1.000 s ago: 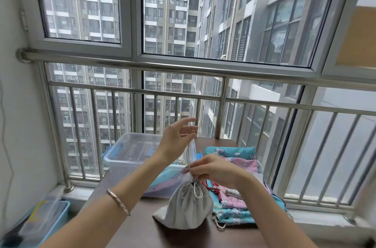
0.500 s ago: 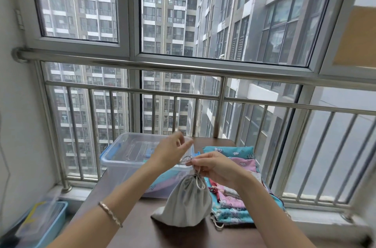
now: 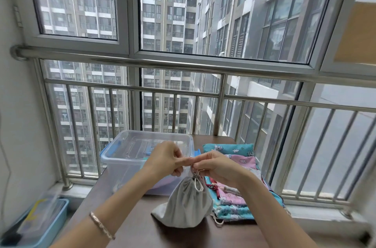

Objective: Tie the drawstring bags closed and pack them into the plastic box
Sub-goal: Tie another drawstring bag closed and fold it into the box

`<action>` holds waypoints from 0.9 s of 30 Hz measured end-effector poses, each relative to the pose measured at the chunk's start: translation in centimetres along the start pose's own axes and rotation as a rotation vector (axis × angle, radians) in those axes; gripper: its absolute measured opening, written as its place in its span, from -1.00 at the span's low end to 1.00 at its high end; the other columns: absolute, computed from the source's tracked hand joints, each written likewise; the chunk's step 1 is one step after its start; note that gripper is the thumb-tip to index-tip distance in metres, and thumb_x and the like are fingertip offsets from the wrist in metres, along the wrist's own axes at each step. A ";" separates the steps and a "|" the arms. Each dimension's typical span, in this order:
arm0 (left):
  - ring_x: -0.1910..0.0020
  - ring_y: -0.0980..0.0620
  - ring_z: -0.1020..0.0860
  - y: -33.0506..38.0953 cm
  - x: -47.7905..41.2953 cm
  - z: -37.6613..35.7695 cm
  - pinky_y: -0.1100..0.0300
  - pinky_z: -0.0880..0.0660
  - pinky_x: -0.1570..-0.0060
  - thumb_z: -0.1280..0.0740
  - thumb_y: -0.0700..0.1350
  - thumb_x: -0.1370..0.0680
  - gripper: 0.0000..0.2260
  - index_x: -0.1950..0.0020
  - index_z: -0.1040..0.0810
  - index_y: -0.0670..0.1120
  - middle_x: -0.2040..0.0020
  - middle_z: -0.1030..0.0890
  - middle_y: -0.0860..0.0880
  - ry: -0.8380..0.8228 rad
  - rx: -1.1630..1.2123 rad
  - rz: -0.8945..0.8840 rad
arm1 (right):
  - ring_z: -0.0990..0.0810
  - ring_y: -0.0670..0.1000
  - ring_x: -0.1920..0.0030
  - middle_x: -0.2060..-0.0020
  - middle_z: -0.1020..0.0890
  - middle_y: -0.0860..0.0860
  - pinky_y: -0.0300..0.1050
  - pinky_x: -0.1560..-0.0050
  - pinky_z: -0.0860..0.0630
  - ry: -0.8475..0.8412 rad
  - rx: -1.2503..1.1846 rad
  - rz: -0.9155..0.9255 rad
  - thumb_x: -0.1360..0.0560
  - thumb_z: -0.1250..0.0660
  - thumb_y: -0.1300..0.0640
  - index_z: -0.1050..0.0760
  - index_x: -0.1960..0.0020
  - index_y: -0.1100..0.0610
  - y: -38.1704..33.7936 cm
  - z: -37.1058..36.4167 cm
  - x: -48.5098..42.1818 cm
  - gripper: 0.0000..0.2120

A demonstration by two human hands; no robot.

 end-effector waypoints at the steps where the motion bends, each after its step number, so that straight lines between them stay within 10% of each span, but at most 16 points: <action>1: 0.42 -0.03 -0.65 0.1 0.1 0.0 0.17 -0.62 0.36 -0.51 0.06 -0.39 -0.65 0.30 -0.61 -0.24 0.41 -0.66 -0.13 -0.015 -0.020 0.004 | -0.55 -0.01 0.18 0.15 -0.63 0.21 -0.13 0.00 -0.45 0.004 0.041 0.016 -0.51 -0.25 0.43 -0.64 -0.06 0.33 -0.2 0.0 0.1 -0.77; 6: 0.49 0.12 -0.59 -0.4 0.2 -0.5 0.34 -0.51 0.43 -0.49 -0.04 -0.44 -0.72 0.14 -0.68 -0.28 0.43 -0.62 -0.06 -0.110 0.163 0.163 | -0.62 -0.03 0.07 0.12 -0.71 0.09 -0.03 -0.19 -0.51 0.035 0.211 0.114 -0.44 -0.36 0.29 -0.69 -0.02 0.13 -1.1 -0.4 0.9 -0.78; 13: 0.50 0.19 -0.47 -1.0 0.5 -1.6 0.41 -0.44 0.48 -0.41 -0.07 -0.51 -0.70 -0.11 -0.60 -0.28 0.46 -0.51 0.04 -0.387 0.412 0.392 | -0.59 -0.06 0.26 0.25 -0.67 0.05 -0.29 0.27 -0.46 0.121 0.251 0.152 -0.40 -0.43 0.38 -0.50 -0.06 0.17 -2.2 0.0 2.0 -0.72; 21: 0.53 0.22 -0.39 -0.6 0.8 -2.6 0.45 -0.38 0.53 -0.33 -0.07 -0.56 -0.87 0.08 -0.52 -0.14 0.48 -0.40 0.06 -0.645 0.523 0.483 | -0.57 -0.14 0.32 0.30 -0.71 0.05 -0.21 0.28 -0.47 0.228 0.664 0.272 -0.42 -0.40 0.18 -0.71 0.14 0.05 -2.3 0.1 2.1 -0.89; 27: 0.44 0.17 -0.50 0.6 0.3 -1.8 0.35 -0.46 0.36 -0.40 0.00 -0.51 -0.84 0.06 -0.62 -0.08 0.44 -0.50 0.06 -0.528 0.167 0.219 | -0.47 -0.06 0.34 0.39 -0.52 0.04 -0.24 0.23 -0.40 0.146 0.225 0.086 -0.37 -0.31 0.22 -0.52 0.38 0.15 -1.0 0.3 1.9 -0.85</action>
Point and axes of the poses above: each hand's wrist, its own x-axis away from the middle knuckle, its own z-axis out of the back of the hand, y = z × x, the point moved 5 cm from there along -x, towards the middle knuckle
